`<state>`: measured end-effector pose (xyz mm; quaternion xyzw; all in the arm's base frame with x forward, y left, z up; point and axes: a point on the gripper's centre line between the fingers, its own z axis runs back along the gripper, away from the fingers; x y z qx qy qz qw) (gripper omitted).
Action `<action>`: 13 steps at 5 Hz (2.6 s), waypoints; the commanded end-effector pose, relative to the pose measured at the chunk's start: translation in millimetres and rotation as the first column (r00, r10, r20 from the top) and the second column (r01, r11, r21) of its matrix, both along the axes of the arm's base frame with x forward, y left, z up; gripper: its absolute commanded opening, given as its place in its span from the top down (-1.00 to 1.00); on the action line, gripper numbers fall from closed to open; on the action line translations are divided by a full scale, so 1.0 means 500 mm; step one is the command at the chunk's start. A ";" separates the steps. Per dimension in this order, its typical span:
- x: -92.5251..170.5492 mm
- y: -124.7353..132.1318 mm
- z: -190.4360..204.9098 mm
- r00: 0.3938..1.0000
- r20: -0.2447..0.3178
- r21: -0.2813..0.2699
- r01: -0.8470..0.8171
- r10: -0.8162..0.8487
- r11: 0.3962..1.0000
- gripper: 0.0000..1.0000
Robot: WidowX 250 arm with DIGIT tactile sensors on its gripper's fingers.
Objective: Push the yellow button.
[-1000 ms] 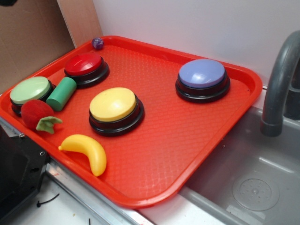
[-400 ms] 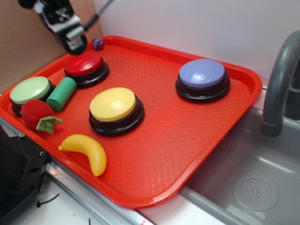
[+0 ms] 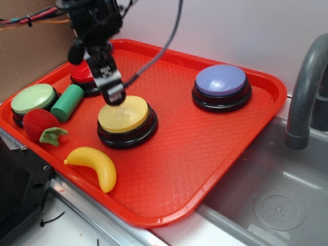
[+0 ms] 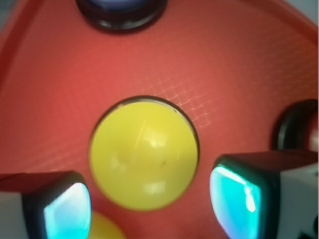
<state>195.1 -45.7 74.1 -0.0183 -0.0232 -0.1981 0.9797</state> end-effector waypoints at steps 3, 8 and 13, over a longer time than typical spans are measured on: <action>0.014 -0.019 0.037 1.000 0.004 0.049 0.015 -0.015 0.999 -1.00; 0.010 0.008 0.136 0.990 -0.026 0.037 -0.136 0.137 0.990 -1.00; 0.014 0.013 0.168 0.987 -0.004 0.055 -0.161 0.161 0.985 -1.00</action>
